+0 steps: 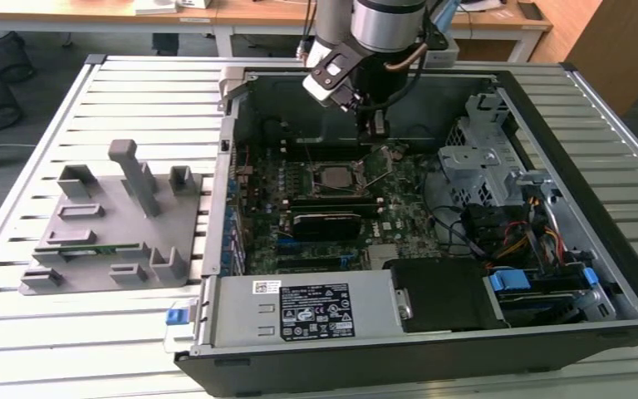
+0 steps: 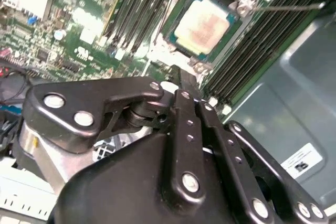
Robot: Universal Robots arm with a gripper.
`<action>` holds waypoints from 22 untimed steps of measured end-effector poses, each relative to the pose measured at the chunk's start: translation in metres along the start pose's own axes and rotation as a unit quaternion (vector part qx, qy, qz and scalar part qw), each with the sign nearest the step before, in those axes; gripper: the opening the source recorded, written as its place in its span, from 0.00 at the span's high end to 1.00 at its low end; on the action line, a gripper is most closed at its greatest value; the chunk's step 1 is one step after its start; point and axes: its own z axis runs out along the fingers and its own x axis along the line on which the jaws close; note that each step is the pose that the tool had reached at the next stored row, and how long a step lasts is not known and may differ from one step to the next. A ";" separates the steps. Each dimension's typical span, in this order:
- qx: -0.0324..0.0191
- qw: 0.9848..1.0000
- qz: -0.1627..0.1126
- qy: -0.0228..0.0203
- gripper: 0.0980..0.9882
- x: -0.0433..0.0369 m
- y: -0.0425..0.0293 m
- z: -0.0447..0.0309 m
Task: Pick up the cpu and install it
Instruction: 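Close the cpu cover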
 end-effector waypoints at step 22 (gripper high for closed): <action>0.000 1.000 0.000 0.000 0.99 0.0001 0.0347 0.0008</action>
